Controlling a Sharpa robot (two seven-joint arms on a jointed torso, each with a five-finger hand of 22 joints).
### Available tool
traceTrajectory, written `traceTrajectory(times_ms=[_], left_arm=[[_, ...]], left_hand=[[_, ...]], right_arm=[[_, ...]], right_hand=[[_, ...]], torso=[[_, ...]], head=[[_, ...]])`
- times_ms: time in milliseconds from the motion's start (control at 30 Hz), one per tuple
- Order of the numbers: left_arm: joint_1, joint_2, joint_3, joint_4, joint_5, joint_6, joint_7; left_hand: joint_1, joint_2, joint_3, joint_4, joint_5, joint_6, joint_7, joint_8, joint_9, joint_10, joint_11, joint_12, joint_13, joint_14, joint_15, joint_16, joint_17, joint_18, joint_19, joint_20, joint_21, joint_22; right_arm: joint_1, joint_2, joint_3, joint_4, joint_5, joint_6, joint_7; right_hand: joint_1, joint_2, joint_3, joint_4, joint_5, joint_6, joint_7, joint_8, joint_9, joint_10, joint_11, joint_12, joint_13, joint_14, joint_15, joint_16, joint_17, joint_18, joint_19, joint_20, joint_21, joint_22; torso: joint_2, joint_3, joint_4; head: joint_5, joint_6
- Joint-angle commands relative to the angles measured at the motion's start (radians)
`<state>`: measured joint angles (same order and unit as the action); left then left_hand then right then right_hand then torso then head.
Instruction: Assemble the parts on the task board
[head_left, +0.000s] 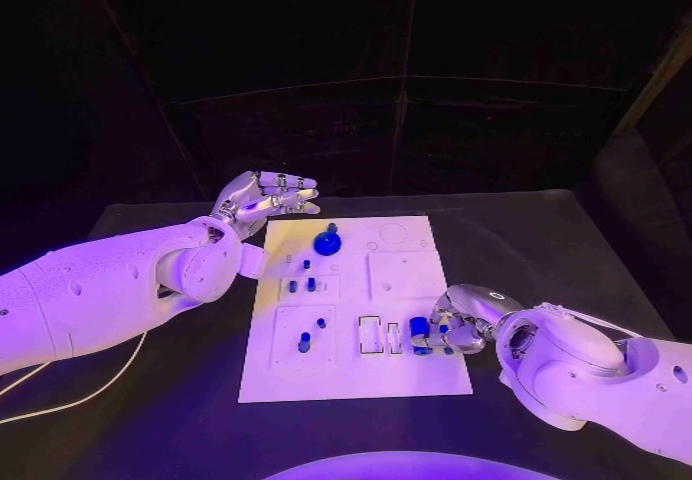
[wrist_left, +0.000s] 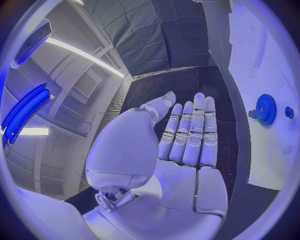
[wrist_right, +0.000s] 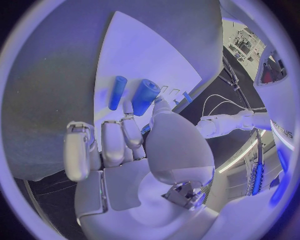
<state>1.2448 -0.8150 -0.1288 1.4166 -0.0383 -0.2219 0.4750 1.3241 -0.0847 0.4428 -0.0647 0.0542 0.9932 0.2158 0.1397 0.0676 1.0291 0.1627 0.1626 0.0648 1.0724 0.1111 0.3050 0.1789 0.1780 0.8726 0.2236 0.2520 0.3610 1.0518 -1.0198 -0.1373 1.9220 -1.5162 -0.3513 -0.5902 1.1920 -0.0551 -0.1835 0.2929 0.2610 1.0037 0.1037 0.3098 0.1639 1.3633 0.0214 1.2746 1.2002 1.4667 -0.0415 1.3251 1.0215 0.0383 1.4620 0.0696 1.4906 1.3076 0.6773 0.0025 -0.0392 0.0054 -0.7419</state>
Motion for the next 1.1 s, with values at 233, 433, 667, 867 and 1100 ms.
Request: traceTrajectory(times_ms=[233, 433, 667, 867, 1100], left_arm=[[0.001, -0.004, 0.001, 0.004, 0.002, 0.016, 0.005], [0.001, -0.006, 0.001, 0.005, 0.002, 0.018, 0.004], [0.001, -0.007, 0.001, 0.005, 0.002, 0.019, 0.003], [0.001, -0.006, 0.0, 0.005, 0.002, 0.019, 0.004], [0.001, -0.005, 0.0, 0.006, 0.002, 0.021, 0.008]], left_hand=[[-0.01, 0.001, 0.0, 0.006, 0.002, -0.006, -0.002, 0.006, 0.0, 0.002, -0.003, -0.003, -0.001, 0.007, -0.002, -0.007, -0.001, 0.006, 0.008, -0.002, -0.007, -0.002], [-0.01, 0.001, 0.0, 0.007, 0.002, -0.006, -0.002, 0.006, 0.0, 0.002, -0.003, -0.003, -0.001, 0.007, -0.002, -0.008, -0.001, 0.006, 0.008, -0.002, -0.007, -0.003], [-0.01, 0.001, 0.0, 0.007, 0.002, -0.006, -0.002, 0.006, 0.0, 0.002, -0.003, -0.003, -0.001, 0.007, -0.002, -0.008, -0.001, 0.006, 0.008, -0.002, -0.007, -0.003], [-0.01, 0.001, 0.0, 0.007, 0.002, -0.006, -0.003, 0.006, 0.0, 0.002, -0.003, -0.003, -0.001, 0.007, -0.002, -0.009, -0.002, 0.006, 0.008, -0.002, -0.008, -0.004], [-0.009, 0.003, 0.0, 0.006, 0.002, -0.006, -0.003, 0.006, 0.0, 0.002, -0.003, -0.003, -0.001, 0.008, -0.003, -0.01, -0.002, 0.006, 0.009, -0.002, -0.009, -0.006]], right_arm=[[-0.029, 0.035, 0.0, -0.019, -0.038, 0.047, -0.04], [-0.041, 0.046, 0.0, -0.028, -0.039, 0.033, -0.06], [-0.044, 0.046, 0.001, -0.026, -0.04, -0.013, -0.077], [-0.045, 0.04, 0.001, -0.015, -0.005, -0.104, -0.051], [-0.045, 0.02, 0.001, 0.01, 0.04, -0.244, 0.003]], right_hand=[[-0.015, 0.01, -0.007, 0.001, -0.005, -0.005, -0.005, 0.01, 0.005, 0.003, -0.001, 0.002, 0.004, 0.021, -0.007, 0.001, -0.006, -0.009, 0.026, -0.004, 0.003, 0.164], [0.002, 0.033, -0.002, -0.004, 0.008, -0.011, -0.006, 0.023, 0.016, 0.002, -0.002, 0.002, 0.01, 0.021, -0.008, 0.0, -0.008, -0.009, 0.025, -0.005, 0.003, 0.164], [0.087, 0.065, 0.011, -0.024, 0.096, -0.019, -0.009, 0.05, 0.038, 0.006, -0.006, 0.003, 0.025, 0.022, -0.011, 0.002, -0.005, -0.01, 0.028, -0.009, 0.005, 0.168], [0.153, 0.076, 0.024, -0.051, 0.201, -0.017, -0.015, 0.067, 0.052, 0.02, -0.012, 0.016, 0.048, 0.024, -0.017, 0.009, 0.007, -0.017, 0.048, -0.013, 0.024, 0.192], [0.186, 0.071, 0.027, -0.061, 0.288, -0.02, -0.018, 0.074, 0.063, 0.022, -0.016, 0.01, 0.052, 0.024, -0.02, 0.009, 0.007, -0.019, 0.056, -0.017, 0.031, 0.201]], torso=[[0.001, -0.001, 0.0007], [0.0, -0.001, 0.0004], [0.0, -0.0002, 0.0003], [0.0, -0.0016, 0.0018], [-0.002, -0.0011, 0.0007]], head=[[0.0, -0.001], [0.001, -0.003], [0.004, -0.003], [0.001, -0.003], [0.002, 0.0]])
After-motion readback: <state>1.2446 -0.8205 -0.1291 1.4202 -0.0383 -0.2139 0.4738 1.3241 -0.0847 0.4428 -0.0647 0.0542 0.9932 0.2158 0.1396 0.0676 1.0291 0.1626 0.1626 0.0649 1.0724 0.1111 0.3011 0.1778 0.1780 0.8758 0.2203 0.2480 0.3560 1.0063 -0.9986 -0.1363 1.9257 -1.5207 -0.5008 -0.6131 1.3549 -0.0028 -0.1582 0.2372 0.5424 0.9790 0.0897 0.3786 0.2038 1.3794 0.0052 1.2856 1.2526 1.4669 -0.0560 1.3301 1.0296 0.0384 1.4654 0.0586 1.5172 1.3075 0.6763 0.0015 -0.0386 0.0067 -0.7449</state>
